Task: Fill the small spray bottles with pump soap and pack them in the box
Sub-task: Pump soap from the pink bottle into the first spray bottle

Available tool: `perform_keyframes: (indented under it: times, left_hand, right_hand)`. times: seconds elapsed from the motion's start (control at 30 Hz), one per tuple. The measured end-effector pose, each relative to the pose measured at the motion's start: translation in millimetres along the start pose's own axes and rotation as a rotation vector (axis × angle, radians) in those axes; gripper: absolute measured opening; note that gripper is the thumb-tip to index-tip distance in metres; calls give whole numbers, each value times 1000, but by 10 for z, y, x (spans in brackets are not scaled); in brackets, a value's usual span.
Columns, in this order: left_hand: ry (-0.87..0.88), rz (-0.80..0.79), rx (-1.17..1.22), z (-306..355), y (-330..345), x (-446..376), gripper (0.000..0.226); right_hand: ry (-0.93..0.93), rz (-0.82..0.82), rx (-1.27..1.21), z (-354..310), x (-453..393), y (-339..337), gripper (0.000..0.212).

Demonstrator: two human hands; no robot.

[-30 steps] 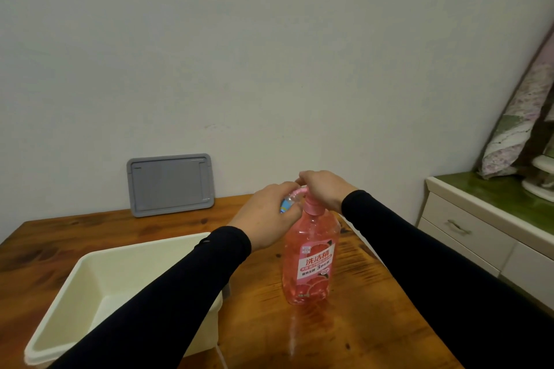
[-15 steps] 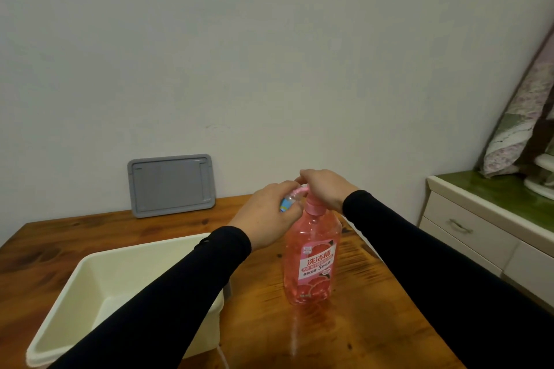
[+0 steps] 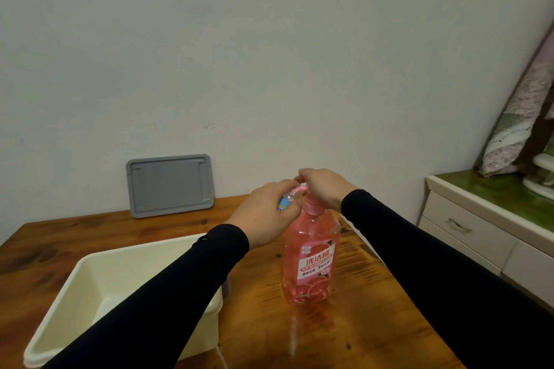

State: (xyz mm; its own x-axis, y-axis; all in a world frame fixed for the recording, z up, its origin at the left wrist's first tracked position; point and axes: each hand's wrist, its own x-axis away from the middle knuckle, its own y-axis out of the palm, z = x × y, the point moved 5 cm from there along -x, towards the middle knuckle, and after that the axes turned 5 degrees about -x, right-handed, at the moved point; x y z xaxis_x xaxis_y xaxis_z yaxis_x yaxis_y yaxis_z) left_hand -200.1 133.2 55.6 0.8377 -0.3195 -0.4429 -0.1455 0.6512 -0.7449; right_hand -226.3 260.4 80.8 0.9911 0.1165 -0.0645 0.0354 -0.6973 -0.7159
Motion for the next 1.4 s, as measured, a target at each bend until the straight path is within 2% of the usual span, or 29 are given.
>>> perform_keyframes:
  times: [0.17, 0.33, 0.43, 0.57, 0.73, 0.87, 1.03, 1.4]
  left_hand:
    - [9, -24, -26, 26, 0, 16, 41]
    - [8, -2, -15, 59, -77, -34, 44]
    - [-2, -1, 0, 41, -57, -24, 42]
    - [-14, -10, -19, 9, 17, 24, 43]
    - [8, -39, -30, 25, 2, 9, 37]
    - [-7, -18, -17, 15, -43, -23, 42]
    - [-3, -45, 12, 0, -108, -25, 38]
    - [-60, -73, 57, -5, -160, 21, 38]
  right_hand:
    - [12, 7, 3, 35, -15, 20, 33]
    - [58, 7, -229, -25, -42, -69, 40]
    - [30, 8, -164, -31, -27, -56, 40]
    - [-16, 9, 39, 30, -1, 42, 37]
    - [16, -2, 0, 42, -30, 17, 38]
    - [32, 39, -200, -1, -25, -73, 45]
    - [-16, 86, -148, -74, 18, -121, 53]
    - [18, 87, -91, -96, 46, -195, 58]
